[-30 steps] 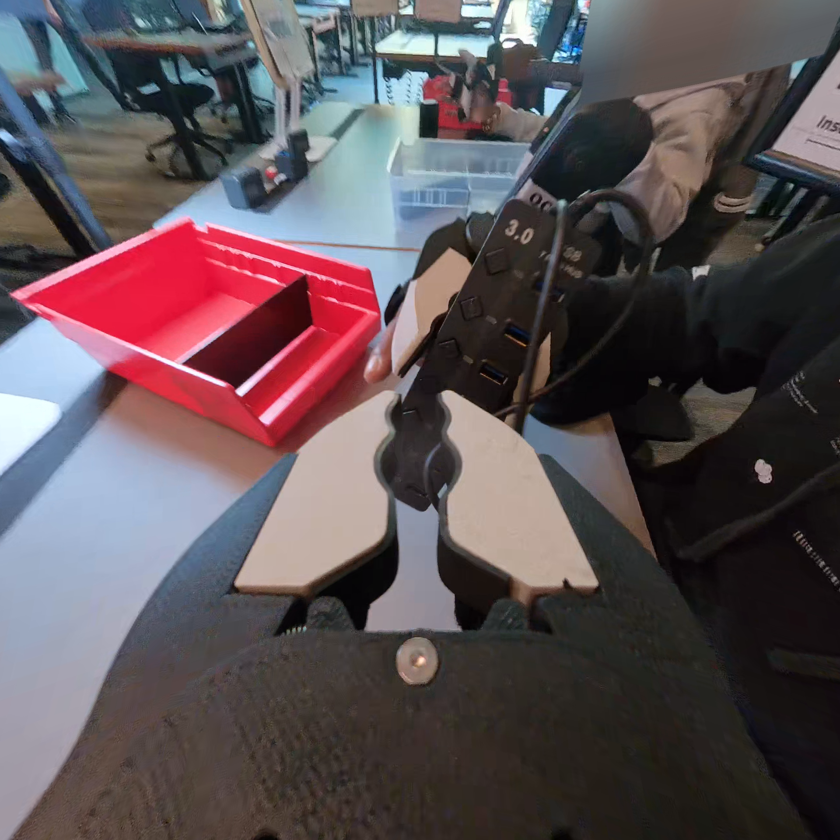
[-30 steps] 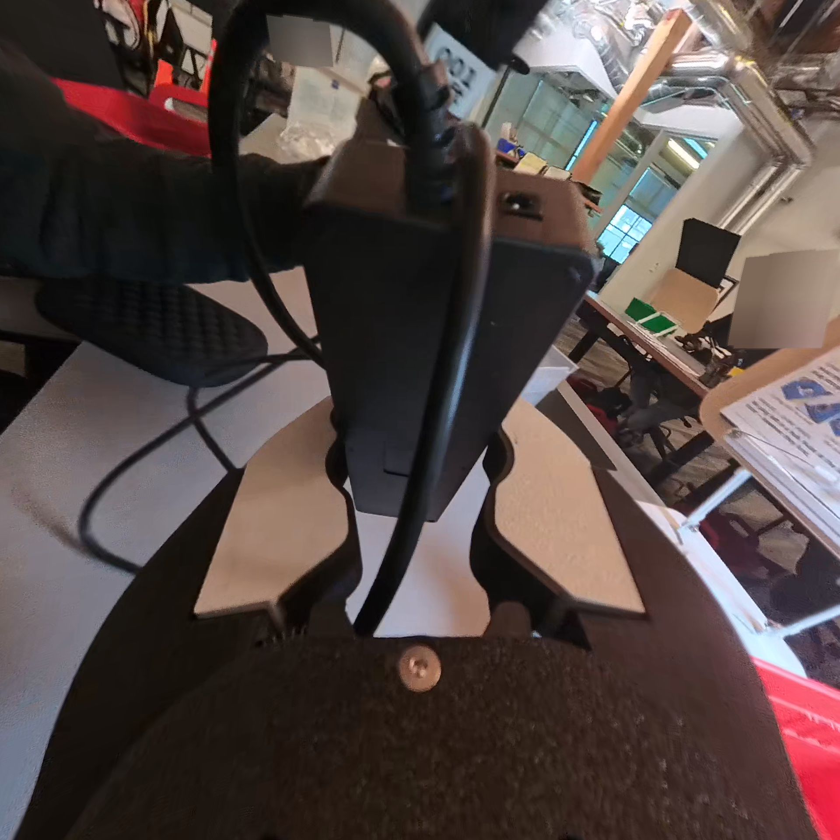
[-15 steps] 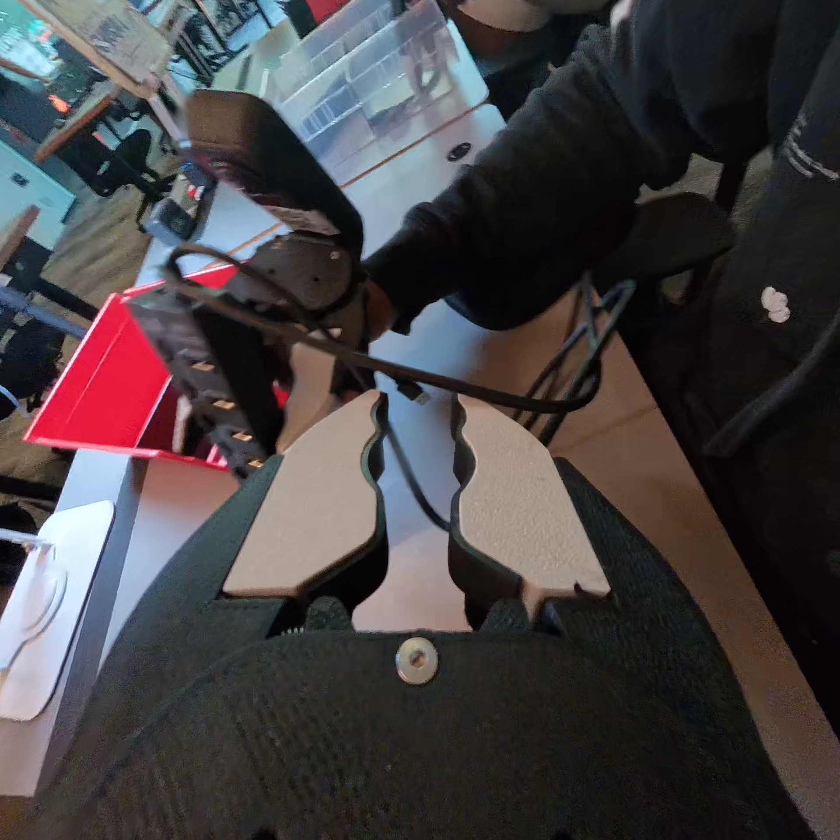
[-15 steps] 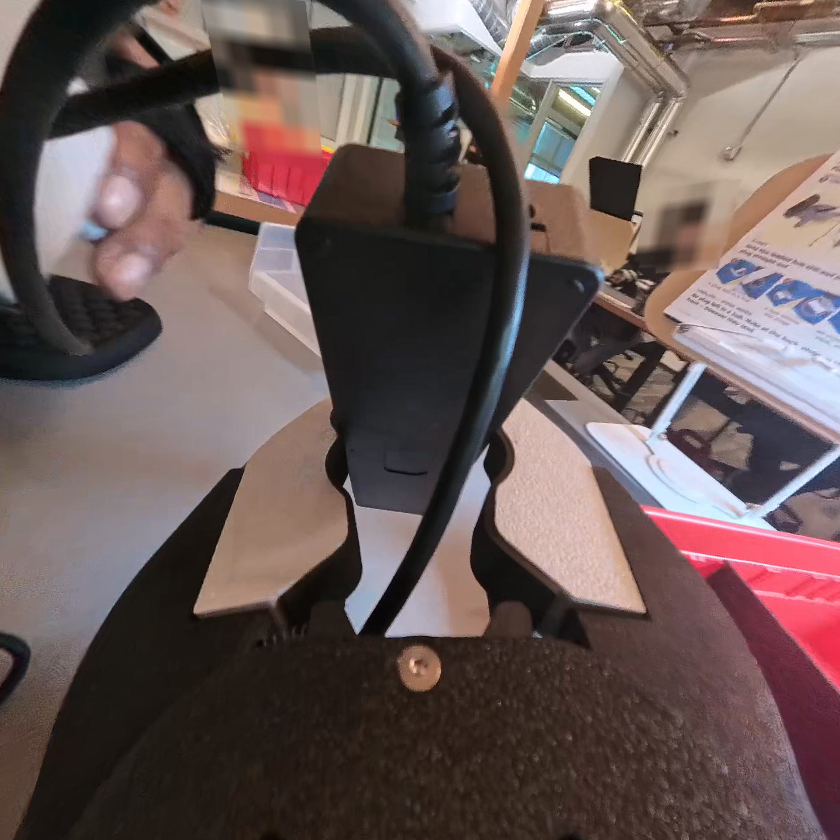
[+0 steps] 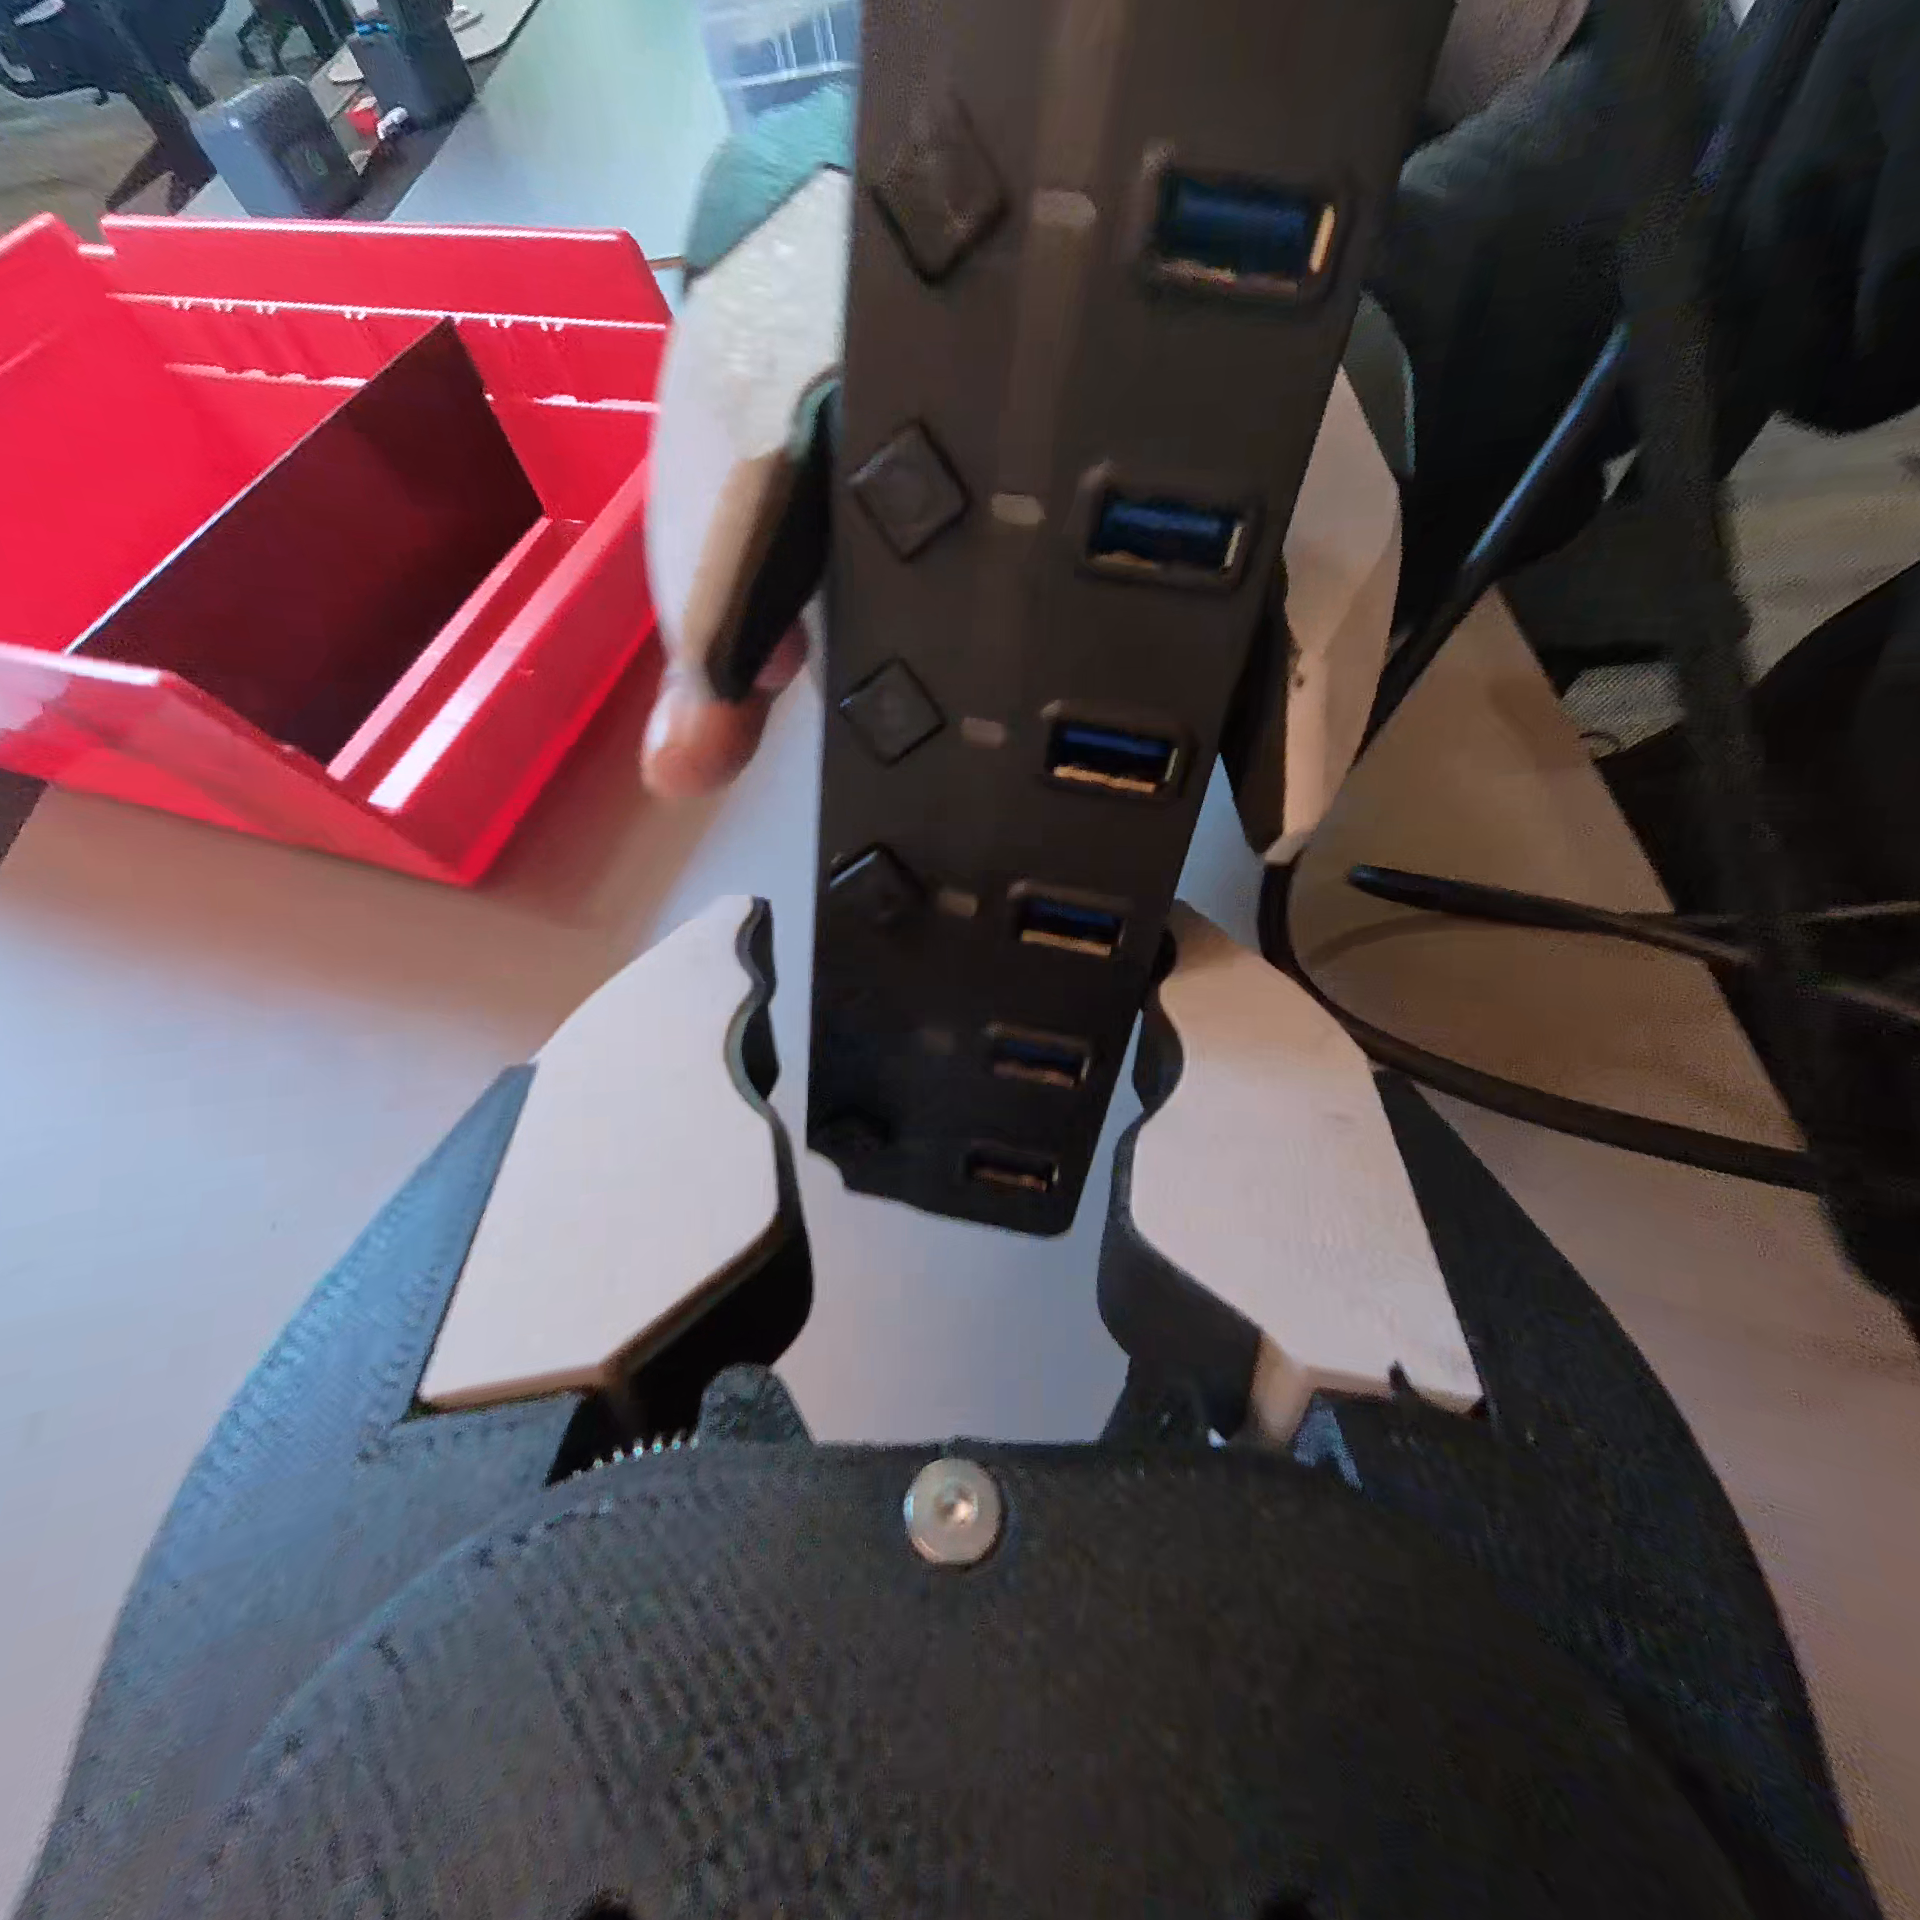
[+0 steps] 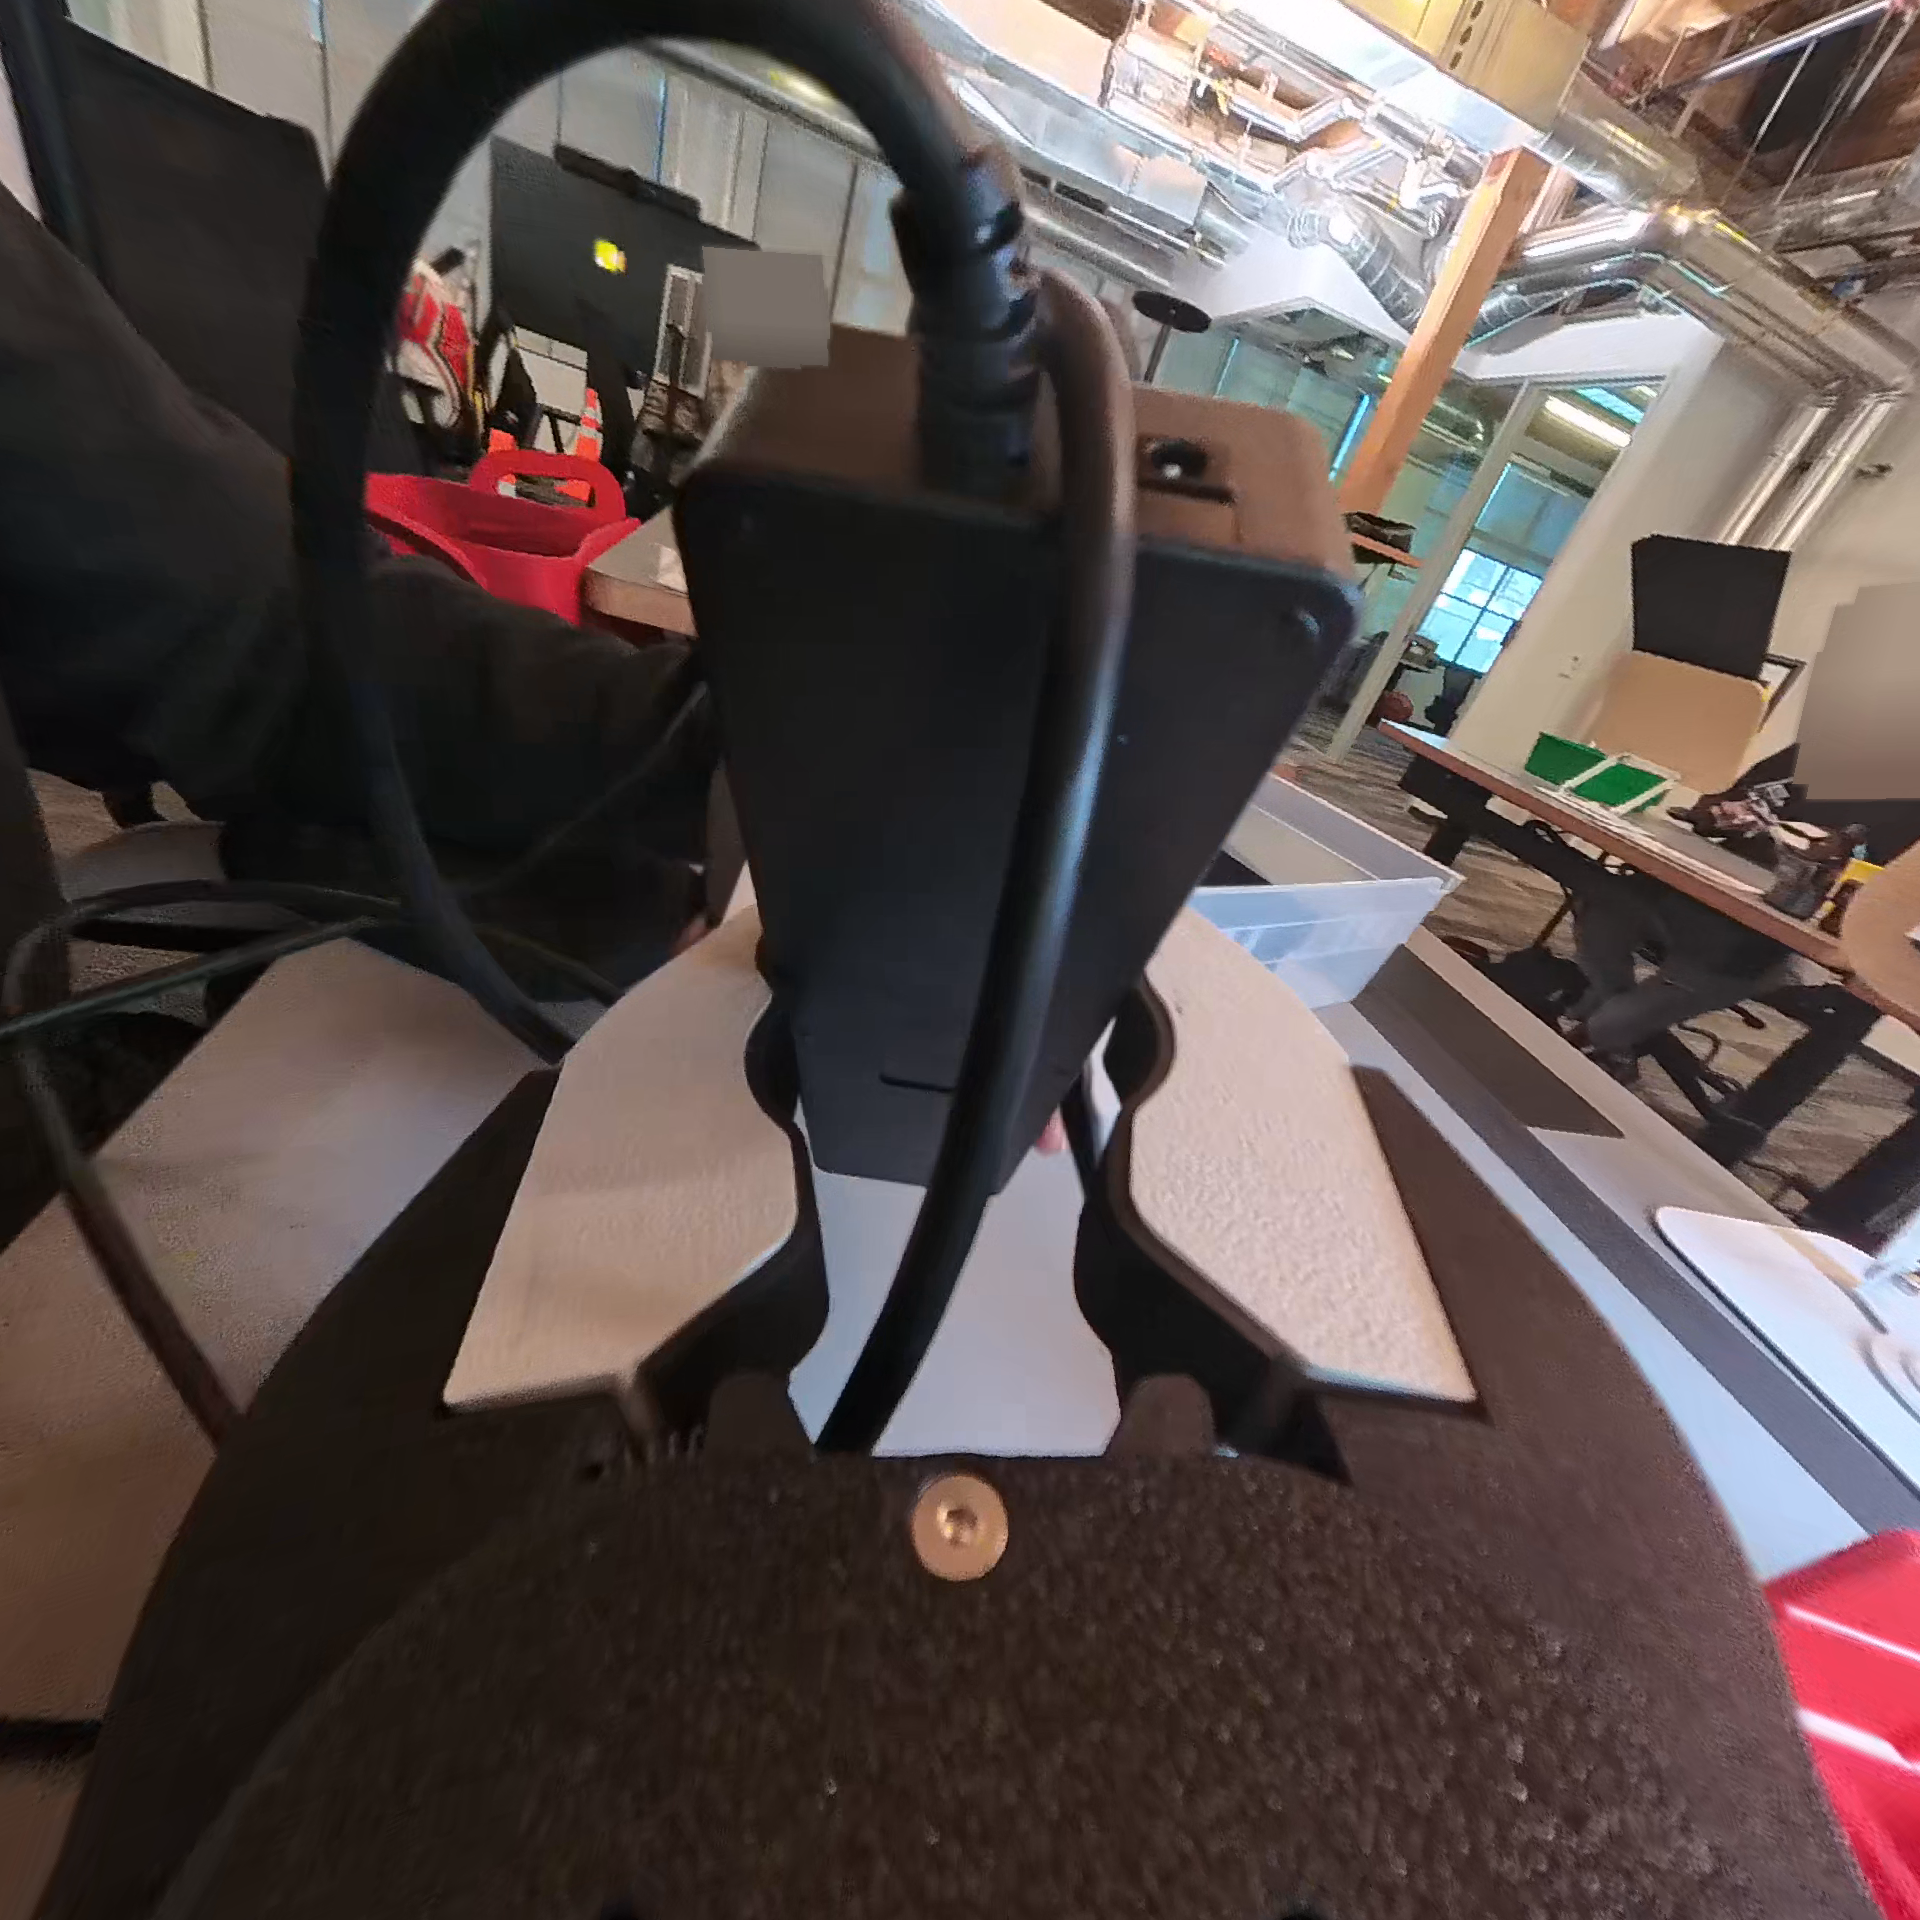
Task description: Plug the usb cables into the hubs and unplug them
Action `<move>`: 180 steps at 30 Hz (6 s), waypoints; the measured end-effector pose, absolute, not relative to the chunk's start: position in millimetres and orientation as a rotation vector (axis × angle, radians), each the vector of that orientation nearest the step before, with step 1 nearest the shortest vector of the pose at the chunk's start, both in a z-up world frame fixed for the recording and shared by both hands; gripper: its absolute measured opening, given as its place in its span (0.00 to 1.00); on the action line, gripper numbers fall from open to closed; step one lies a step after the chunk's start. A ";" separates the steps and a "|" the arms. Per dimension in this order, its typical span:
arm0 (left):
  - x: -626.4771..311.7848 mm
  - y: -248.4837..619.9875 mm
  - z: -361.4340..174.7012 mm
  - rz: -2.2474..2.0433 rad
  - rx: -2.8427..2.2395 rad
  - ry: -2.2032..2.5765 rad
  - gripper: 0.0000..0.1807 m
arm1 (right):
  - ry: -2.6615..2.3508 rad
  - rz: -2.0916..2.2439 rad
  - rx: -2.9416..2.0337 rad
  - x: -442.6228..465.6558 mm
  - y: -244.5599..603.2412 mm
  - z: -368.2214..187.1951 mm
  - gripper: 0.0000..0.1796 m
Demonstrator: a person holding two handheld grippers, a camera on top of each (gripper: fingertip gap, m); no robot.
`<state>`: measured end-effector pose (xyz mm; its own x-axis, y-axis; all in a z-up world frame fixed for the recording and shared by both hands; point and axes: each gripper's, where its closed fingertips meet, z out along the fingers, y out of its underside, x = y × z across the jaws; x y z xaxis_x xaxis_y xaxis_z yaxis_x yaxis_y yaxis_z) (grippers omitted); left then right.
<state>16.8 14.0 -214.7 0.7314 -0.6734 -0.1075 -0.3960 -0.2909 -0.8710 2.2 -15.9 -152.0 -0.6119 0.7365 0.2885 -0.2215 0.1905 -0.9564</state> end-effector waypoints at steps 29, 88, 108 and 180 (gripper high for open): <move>-96.8 17.8 -230.1 -0.109 -2.166 0.351 0.32 | -1.542 1.415 -0.620 25.8 77.6 -107.1 0.02; -68.7 26.9 -226.7 -0.439 -2.036 0.243 0.32 | -1.907 1.063 -1.260 -20.4 83.0 -206.2 0.03; -99.1 29.0 -247.8 -0.490 -2.108 -0.041 0.32 | -2.365 0.935 -1.079 52.0 39.2 -202.9 0.29; -166.7 -33.6 -127.2 0.064 -2.016 0.209 0.26 | -1.809 1.527 -0.880 6.1 53.5 -155.5 0.35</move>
